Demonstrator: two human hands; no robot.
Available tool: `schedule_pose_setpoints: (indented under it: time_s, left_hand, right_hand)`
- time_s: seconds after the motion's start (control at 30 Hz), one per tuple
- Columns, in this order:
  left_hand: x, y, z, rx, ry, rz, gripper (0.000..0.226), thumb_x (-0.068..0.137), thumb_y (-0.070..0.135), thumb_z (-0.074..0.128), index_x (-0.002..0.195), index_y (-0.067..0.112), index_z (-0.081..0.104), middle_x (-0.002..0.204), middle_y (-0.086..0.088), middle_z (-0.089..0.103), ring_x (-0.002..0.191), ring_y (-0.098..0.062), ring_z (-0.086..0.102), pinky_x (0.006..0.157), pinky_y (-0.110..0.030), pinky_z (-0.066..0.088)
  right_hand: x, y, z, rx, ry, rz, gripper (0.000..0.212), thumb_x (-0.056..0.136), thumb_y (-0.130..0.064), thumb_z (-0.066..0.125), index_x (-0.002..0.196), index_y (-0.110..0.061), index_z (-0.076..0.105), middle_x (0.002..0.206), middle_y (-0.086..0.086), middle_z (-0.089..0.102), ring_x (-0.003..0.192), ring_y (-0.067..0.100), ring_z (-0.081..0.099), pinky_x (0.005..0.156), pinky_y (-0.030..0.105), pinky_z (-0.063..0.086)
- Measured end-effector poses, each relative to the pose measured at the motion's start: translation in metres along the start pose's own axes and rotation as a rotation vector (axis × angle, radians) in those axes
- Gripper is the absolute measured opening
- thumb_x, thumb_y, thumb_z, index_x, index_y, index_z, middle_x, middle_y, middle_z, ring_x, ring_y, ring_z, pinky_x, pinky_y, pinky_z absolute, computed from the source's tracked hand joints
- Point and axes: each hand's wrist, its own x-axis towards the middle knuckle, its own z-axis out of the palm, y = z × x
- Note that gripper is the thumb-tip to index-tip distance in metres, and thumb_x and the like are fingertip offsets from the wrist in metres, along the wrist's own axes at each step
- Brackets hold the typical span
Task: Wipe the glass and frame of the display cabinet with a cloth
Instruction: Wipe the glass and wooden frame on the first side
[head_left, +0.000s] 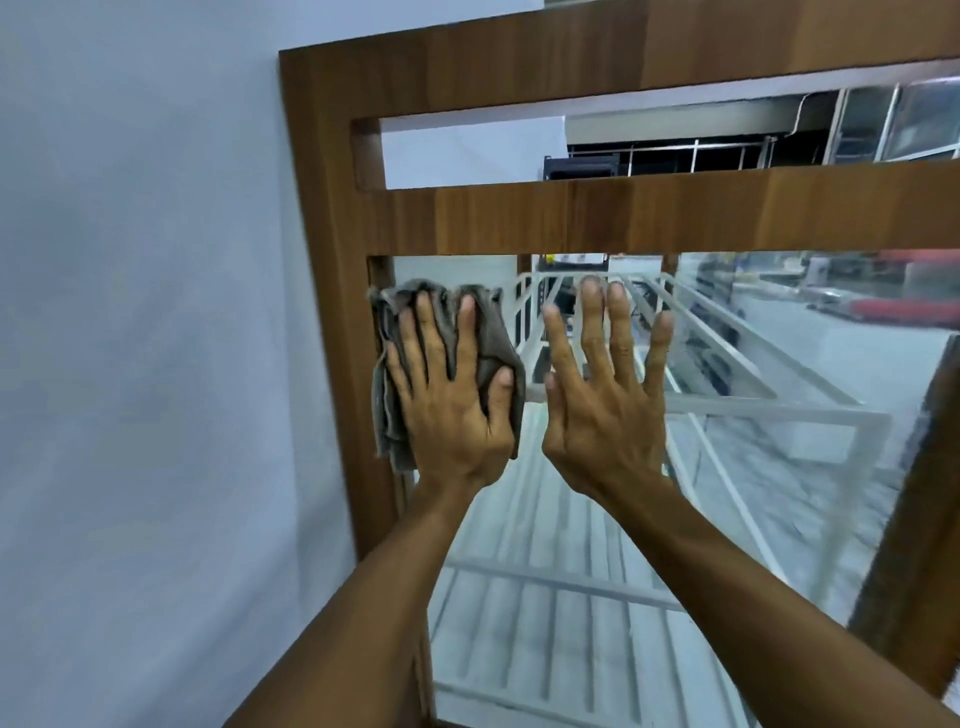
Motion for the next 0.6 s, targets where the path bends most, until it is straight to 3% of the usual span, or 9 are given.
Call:
schedule_pose_setpoints:
  time_s: [0.17, 0.2, 0.3, 0.33, 0.43, 0.47, 0.57, 0.6]
  left_hand:
    - [-0.018, -0.033, -0.001, 0.053, -0.103, 0.336, 0.071, 0.103, 0.05, 0.04, 0.165, 0.023, 0.017, 0.173, -0.012, 0.007, 0.162, -0.031, -0.004, 0.128, -0.056, -0.006]
    - [-0.017, -0.034, 0.001, 0.036, -0.083, 0.306, 0.071, 0.103, 0.049, 0.042, 0.165, 0.022, 0.02, 0.173, -0.013, 0.01, 0.162, -0.029, -0.003, 0.129, -0.055, -0.004]
    - [-0.027, 0.003, 0.01, 0.006, 0.004, -0.071, 0.068, 0.104, 0.044, 0.04, 0.164, 0.018, 0.021, 0.172, -0.02, 0.011, 0.161, -0.035, 0.001, 0.129, -0.059, 0.001]
    - [-0.033, 0.016, 0.012, 0.0, -0.007, -0.058, 0.067, 0.105, 0.045, 0.039, 0.164, 0.018, 0.022, 0.172, -0.02, 0.011, 0.161, -0.037, 0.002, 0.128, -0.061, 0.0]
    - [-0.037, 0.007, 0.016, -0.002, -0.1, 0.39, 0.065, 0.103, 0.049, 0.044, 0.162, 0.021, 0.031, 0.171, -0.014, 0.016, 0.161, -0.031, -0.001, 0.128, -0.059, -0.003]
    - [-0.034, 0.0, 0.016, -0.001, -0.094, 0.391, 0.067, 0.103, 0.05, 0.045, 0.162, 0.022, 0.031, 0.171, -0.013, 0.016, 0.161, -0.03, 0.0, 0.128, -0.058, -0.003]
    - [-0.036, 0.021, 0.017, 0.034, 0.046, -0.112, 0.07, 0.104, 0.051, 0.037, 0.164, 0.019, 0.021, 0.171, -0.019, 0.013, 0.161, -0.038, 0.007, 0.128, -0.063, 0.003]
    - [-0.039, 0.038, 0.018, 0.016, 0.044, -0.191, 0.069, 0.105, 0.05, 0.034, 0.165, 0.019, 0.019, 0.171, -0.021, 0.012, 0.16, -0.041, 0.007, 0.127, -0.065, 0.003]
  right_hand:
    - [-0.01, 0.006, 0.002, 0.0, 0.025, 0.011, 0.057, 0.108, -0.031, 0.039, 0.162, -0.016, 0.029, 0.169, 0.019, 0.018, 0.157, 0.036, 0.013, 0.125, 0.061, 0.004]
    - [-0.018, 0.008, 0.001, 0.001, 0.022, 0.024, 0.058, 0.107, -0.033, 0.04, 0.162, -0.017, 0.029, 0.169, 0.018, 0.017, 0.157, 0.036, 0.013, 0.125, 0.062, 0.006]
    - [-0.049, 0.025, -0.001, -0.033, -0.006, 0.057, 0.062, 0.107, -0.039, 0.042, 0.163, -0.02, 0.024, 0.169, 0.016, 0.013, 0.158, 0.033, 0.005, 0.125, 0.064, 0.005]
    - [-0.057, 0.032, -0.002, -0.05, -0.02, 0.049, 0.063, 0.107, -0.041, 0.042, 0.163, -0.02, 0.022, 0.169, 0.015, 0.012, 0.158, 0.032, 0.002, 0.125, 0.064, 0.004]
    - [-0.066, 0.042, -0.003, -0.061, -0.036, 0.017, 0.064, 0.107, -0.042, 0.04, 0.164, -0.02, 0.02, 0.169, 0.015, 0.01, 0.159, 0.031, -0.002, 0.126, 0.062, 0.003]
    - [-0.065, 0.041, -0.003, -0.051, -0.033, 0.019, 0.064, 0.107, -0.042, 0.04, 0.164, -0.02, 0.02, 0.169, 0.015, 0.009, 0.159, 0.031, -0.002, 0.126, 0.062, 0.003]
    - [-0.064, 0.042, -0.004, -0.037, -0.013, 0.011, 0.062, 0.106, -0.039, 0.042, 0.163, -0.019, 0.024, 0.169, 0.015, 0.01, 0.158, 0.032, 0.004, 0.126, 0.063, 0.003]
    - [-0.064, 0.045, -0.005, -0.041, -0.008, 0.007, 0.062, 0.106, -0.038, 0.042, 0.162, -0.019, 0.025, 0.169, 0.014, 0.012, 0.158, 0.033, 0.007, 0.125, 0.063, 0.002]
